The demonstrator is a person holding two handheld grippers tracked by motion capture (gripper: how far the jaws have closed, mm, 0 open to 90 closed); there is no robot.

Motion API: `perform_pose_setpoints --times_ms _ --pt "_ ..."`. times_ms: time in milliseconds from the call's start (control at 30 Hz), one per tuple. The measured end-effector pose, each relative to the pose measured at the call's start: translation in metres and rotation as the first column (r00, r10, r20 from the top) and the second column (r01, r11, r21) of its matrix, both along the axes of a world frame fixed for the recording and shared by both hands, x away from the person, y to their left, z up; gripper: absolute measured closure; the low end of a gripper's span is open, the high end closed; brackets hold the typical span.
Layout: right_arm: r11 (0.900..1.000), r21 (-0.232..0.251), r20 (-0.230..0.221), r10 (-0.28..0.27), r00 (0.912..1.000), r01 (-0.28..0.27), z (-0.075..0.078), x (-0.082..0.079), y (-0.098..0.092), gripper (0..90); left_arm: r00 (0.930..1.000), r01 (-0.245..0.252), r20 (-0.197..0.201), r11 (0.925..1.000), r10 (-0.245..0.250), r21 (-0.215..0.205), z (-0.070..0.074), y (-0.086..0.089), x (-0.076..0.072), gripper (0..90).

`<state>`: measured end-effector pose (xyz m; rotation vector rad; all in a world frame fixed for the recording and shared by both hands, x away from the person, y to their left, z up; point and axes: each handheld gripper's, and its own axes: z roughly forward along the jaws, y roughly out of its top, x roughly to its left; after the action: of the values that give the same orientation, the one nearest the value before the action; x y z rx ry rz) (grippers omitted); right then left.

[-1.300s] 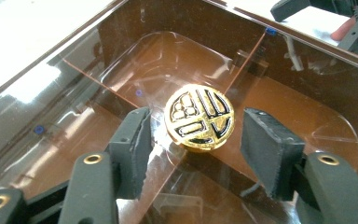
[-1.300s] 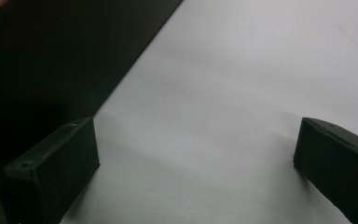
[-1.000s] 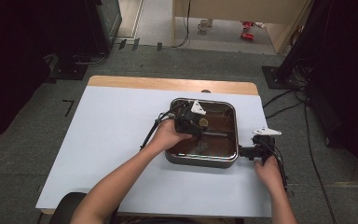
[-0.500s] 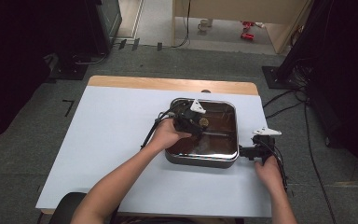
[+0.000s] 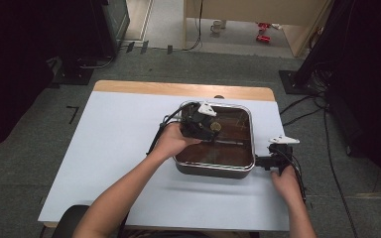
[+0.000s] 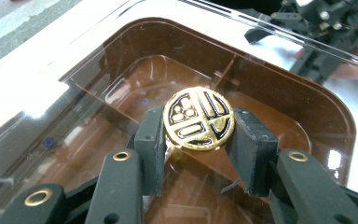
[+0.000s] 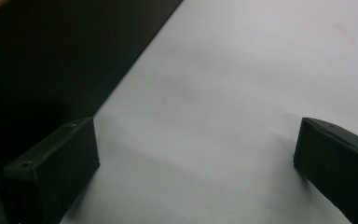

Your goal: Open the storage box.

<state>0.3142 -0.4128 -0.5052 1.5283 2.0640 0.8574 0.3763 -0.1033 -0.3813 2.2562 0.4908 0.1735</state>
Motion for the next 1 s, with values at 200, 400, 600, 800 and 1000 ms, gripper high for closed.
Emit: perform_pose_setpoints --times_ms 200,400,600,800,1000 --pt "1.0 0.003 -0.001 0.001 1.0 -0.001 0.0 0.0 -0.001 0.0 0.9999 -0.008 0.006 1.0 0.008 -0.001 0.011 0.017 -0.008 58.7" --pt "1.0 0.003 -0.001 0.0 1.0 0.0 0.0 0.0 0.0 0.0 0.9996 -0.028 0.009 0.9995 0.028 -0.016 0.02 0.034 -0.01 58.8" --pt "1.0 0.003 -0.002 0.0 1.0 0.0 0.0 0.0 -0.001 0.0 0.9969 -0.078 0.007 0.9962 0.079 -0.039 0.033 0.063 -0.009 58.7" --pt "1.0 0.004 -0.002 0.0 1.0 0.0 0.0 0.0 -0.001 0.0 0.9927 -0.12 0.003 0.9915 0.121 -0.049 0.039 0.082 -0.007 58.8" --pt "1.0 0.007 -0.004 0.0 1.0 0.0 0.0 0.001 -0.001 0.0 0.9881 -0.154 0.004 0.9868 0.154 -0.052 0.044 0.1 -0.007 58.7"
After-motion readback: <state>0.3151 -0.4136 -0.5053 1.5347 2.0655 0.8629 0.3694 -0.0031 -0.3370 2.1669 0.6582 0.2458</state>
